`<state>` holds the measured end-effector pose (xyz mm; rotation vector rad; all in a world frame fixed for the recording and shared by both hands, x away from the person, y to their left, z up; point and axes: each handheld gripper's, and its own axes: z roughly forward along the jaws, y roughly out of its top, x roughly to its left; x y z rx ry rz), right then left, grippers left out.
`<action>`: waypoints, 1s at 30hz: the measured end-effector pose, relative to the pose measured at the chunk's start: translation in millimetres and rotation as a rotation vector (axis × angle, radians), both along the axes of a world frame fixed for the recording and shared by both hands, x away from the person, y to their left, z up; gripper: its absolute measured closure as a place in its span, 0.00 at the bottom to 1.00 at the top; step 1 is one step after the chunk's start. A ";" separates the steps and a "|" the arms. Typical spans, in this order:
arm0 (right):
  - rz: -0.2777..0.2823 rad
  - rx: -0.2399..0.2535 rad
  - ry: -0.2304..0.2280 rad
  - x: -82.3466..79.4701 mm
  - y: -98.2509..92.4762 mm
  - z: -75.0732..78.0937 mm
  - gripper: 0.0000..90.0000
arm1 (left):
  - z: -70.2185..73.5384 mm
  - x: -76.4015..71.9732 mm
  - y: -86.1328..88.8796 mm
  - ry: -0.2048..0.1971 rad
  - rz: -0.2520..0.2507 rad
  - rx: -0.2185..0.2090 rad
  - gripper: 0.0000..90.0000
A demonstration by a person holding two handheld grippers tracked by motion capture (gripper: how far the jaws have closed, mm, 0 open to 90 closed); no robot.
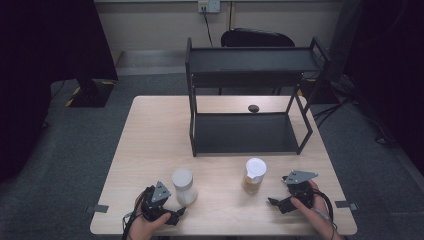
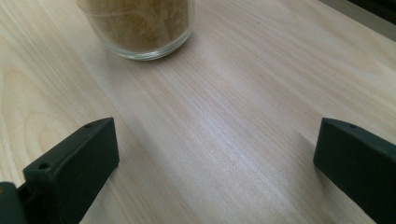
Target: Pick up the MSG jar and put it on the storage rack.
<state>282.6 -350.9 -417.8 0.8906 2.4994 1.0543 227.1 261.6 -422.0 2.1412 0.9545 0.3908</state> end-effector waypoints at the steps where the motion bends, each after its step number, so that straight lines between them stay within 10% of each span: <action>1: 0.000 0.000 0.000 0.0 0.0 0.0 0.00 | 1.1 -0.3 0.4 0.000 -0.004 -0.001 0.03; 30: -0.001 0.000 -0.001 -0.3 0.1 -0.1 0.00 | 33.5 13.6 -6.5 0.002 -0.026 -0.171 0.02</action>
